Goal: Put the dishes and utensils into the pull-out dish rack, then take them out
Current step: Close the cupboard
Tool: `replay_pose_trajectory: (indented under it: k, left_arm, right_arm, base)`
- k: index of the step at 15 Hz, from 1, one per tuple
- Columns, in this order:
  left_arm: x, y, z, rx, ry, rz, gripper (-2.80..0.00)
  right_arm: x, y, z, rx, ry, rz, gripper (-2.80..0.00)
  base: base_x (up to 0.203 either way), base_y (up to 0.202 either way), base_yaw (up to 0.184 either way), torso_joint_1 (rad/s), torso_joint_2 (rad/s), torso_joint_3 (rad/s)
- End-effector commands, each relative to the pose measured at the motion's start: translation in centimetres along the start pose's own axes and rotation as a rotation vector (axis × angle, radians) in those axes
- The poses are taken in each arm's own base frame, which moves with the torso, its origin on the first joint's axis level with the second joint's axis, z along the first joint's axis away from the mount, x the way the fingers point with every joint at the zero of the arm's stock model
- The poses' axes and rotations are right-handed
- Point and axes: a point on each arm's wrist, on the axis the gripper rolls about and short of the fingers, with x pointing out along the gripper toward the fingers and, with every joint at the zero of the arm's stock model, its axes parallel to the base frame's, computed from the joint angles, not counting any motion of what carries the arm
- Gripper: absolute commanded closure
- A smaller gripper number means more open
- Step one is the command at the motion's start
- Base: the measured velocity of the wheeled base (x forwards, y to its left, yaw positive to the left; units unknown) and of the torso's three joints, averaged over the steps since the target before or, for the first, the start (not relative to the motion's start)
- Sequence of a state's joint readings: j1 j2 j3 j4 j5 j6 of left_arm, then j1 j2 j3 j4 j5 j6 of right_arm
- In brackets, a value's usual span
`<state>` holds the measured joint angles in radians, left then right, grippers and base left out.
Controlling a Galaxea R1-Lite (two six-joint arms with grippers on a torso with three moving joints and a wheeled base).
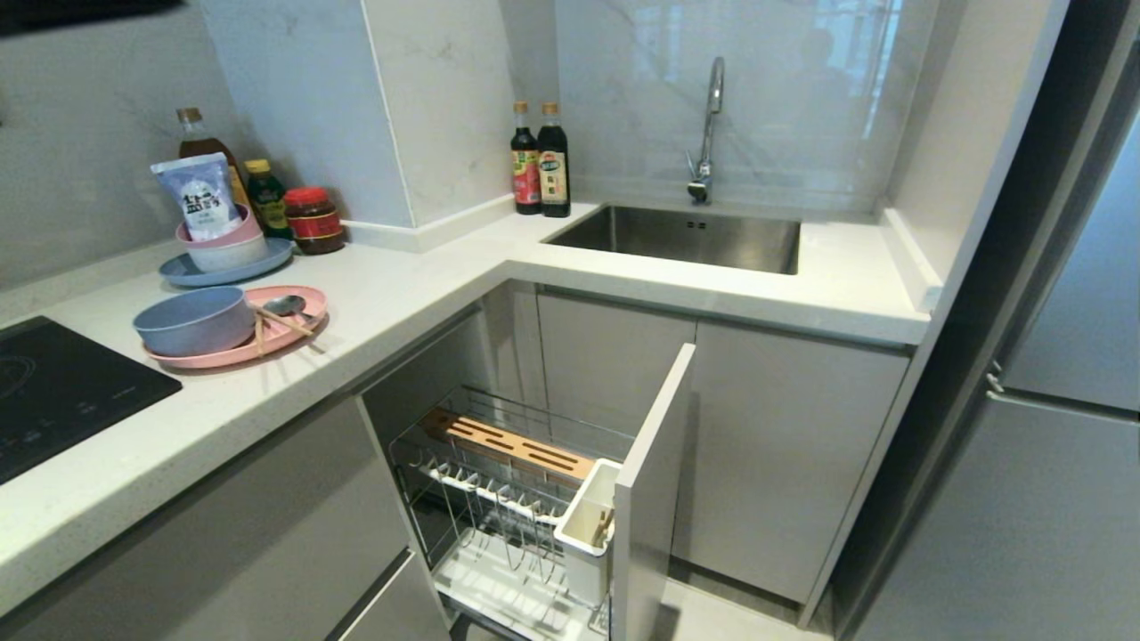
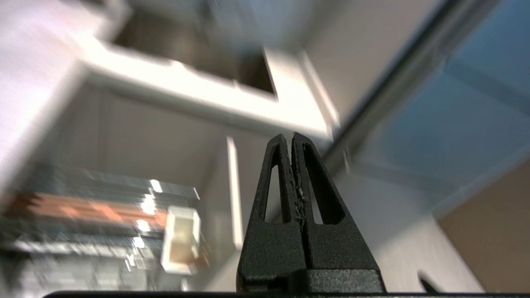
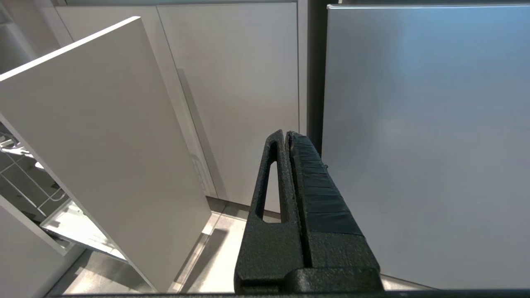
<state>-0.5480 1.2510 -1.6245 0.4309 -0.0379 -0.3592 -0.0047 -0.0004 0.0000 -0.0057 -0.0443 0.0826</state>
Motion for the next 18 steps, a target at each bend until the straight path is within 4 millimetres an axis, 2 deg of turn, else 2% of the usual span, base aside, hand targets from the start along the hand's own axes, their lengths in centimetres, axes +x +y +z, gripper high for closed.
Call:
replay_pose_trajectory:
  k: [1, 4, 7, 10, 13, 18]
  left_arm:
    - [8.2, -0.4, -3.9, 0.0, 0.234, -0.01, 0.0]
    - [14.6, -0.7, -8.7, 0.005, 0.428, 0.007, 0.0]
    - [18.9, -1.0, -13.3, 0.02, 0.579, 0.019, 0.0]
    - [21.8, -1.5, -17.5, 0.043, 0.7, 0.026, 0.0]
    - [23.6, -2.1, -21.1, 0.066, 0.791, 0.03, 0.0]
    - [25.7, -1.5, -24.5, 0.085, 0.861, 0.074, 0.0]
  right_arm:
    - [0.0, 0.0, 0.0, 0.0, -0.005, 0.0, 0.0]
    - [0.0, 0.0, 0.0, 0.0, -0.005, 0.0, 0.0]
    - [0.0, 0.0, 0.0, 0.0, -0.005, 0.0, 0.0]
    - [0.0, 0.0, 0.0, 0.0, -0.005, 0.0, 0.0]
    - [0.0, 0.0, 0.0, 0.0, -0.005, 0.0, 0.0]
    - [0.0, 0.0, 0.0, 0.0, -0.005, 0.0, 0.0]
  base:
    - [0.0, 0.0, 0.0, 0.0, 0.0, 0.0]
    - [0.0, 0.0, 0.0, 0.0, 0.0, 0.0]
    - [0.0, 0.0, 0.0, 0.0, 0.0, 0.0]
    - [0.0, 0.0, 0.0, 0.0, 0.0, 0.0]
    - [0.0, 0.0, 0.0, 0.0, 0.0, 0.0]
    - [0.0, 0.0, 0.0, 0.0, 0.0, 0.0]
